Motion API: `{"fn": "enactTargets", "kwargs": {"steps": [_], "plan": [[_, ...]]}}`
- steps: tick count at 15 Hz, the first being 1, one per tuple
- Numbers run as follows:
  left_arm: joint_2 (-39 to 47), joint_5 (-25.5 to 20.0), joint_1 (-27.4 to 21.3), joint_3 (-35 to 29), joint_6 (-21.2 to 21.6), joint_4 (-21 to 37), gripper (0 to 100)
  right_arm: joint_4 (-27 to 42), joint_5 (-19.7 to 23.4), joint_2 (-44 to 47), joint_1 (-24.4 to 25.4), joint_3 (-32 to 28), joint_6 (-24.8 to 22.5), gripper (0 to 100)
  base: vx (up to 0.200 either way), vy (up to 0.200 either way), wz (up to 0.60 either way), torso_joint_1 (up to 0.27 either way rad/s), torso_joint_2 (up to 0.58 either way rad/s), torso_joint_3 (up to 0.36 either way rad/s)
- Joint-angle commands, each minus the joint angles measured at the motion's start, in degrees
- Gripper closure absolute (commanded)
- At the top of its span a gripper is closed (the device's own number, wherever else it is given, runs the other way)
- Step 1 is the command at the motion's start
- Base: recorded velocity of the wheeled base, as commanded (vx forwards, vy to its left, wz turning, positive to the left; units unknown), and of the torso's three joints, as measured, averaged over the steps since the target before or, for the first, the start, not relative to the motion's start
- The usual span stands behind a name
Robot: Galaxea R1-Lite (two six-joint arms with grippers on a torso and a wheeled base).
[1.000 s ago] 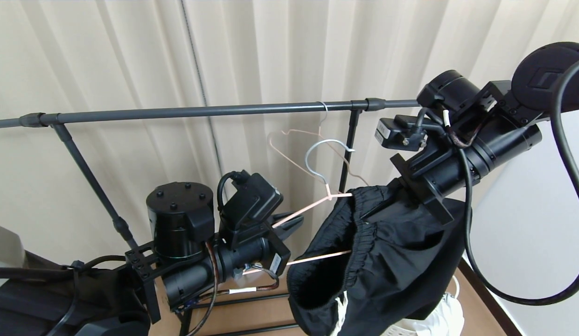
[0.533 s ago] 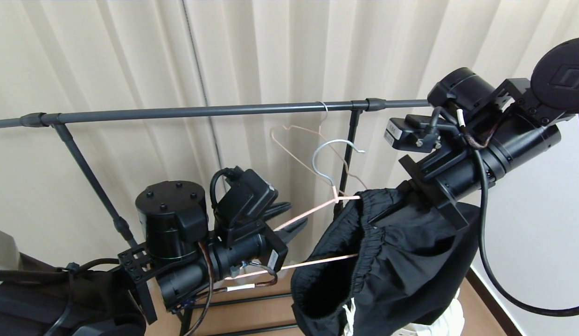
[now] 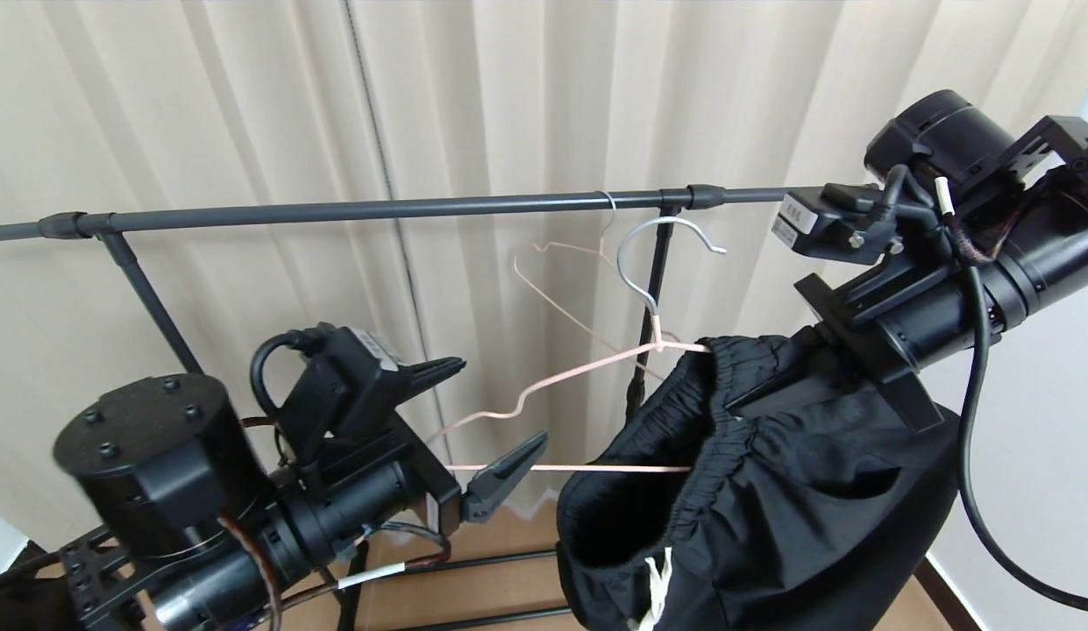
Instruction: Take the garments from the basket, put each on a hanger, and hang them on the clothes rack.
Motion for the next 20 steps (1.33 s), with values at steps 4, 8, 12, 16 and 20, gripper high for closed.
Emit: {"fn": "enactTargets", "kwargs": {"steps": [4, 8, 12, 16, 20], "plan": [[-7.2, 1.0, 1.3, 4.5, -10.5, 4.7, 0, -5.3, -3.6, -3.1, -0.8, 0.0, 7.6, 100, 0.0, 0.0, 0.0, 0.0, 0.0, 0.0], [-8.2, 7.2, -1.0, -0.7, -24.2, 20.6, 0, -15.4, -3.9, -7.1, -0.8, 6.3, 11.2, 100, 0.0, 0.0, 0.0, 0.0, 0.0, 0.0], [-0.5, 7.4, -1.3, -8.5, -32.9, 32.0, 0, -29.5, -4.0, -11.5, -0.8, 18.9, 12.0, 100, 0.0, 0.0, 0.0, 0.0, 0.0, 0.0], [8.3, 7.4, -1.4, -14.6, -34.4, 31.9, 0, -31.9, -4.0, -13.8, -0.5, 23.0, 12.1, 100, 0.0, 0.0, 0.0, 0.0, 0.0, 0.0], [14.1, 7.5, -3.3, -19.3, -34.4, 31.8, 0, -31.9, -4.0, -17.4, 0.4, 25.3, 12.1, 100, 0.0, 0.0, 0.0, 0.0, 0.0, 0.0]]}}
